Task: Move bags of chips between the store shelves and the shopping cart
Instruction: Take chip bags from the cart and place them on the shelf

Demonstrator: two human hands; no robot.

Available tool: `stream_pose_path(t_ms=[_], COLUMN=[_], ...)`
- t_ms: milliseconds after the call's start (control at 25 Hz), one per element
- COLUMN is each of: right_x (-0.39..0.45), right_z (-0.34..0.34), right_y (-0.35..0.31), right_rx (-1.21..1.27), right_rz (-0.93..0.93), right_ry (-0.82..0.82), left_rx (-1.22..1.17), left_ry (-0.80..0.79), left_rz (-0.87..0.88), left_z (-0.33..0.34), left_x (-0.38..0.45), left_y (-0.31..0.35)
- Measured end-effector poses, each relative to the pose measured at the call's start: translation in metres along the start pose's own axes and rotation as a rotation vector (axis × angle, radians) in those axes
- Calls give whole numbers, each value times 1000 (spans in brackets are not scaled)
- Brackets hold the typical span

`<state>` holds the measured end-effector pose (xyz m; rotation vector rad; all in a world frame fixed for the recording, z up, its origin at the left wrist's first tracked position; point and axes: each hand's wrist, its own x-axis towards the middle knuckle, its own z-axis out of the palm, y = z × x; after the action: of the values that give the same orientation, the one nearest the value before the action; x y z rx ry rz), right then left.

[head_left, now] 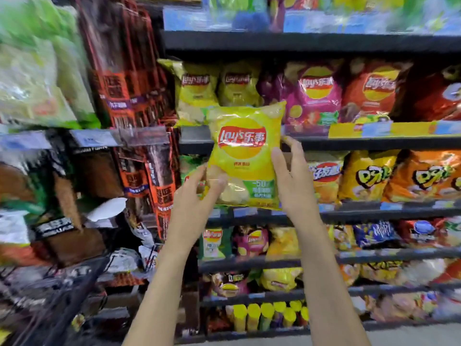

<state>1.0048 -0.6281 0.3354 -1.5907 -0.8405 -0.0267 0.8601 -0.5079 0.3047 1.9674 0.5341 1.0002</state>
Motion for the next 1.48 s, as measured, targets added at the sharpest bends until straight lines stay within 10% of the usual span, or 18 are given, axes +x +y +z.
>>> stream_pose_path(t_ms=[640, 1480], right_x=[226, 234], right_z=[115, 141], right_y=[1, 15], right_rx=[-93, -156], right_rz=[-115, -215], right_ry=[-519, -578], left_rx=[522, 501], left_ry=[128, -47], left_rz=[50, -177], left_z=[-71, -85], left_x=[231, 279], left_y=[-16, -66])
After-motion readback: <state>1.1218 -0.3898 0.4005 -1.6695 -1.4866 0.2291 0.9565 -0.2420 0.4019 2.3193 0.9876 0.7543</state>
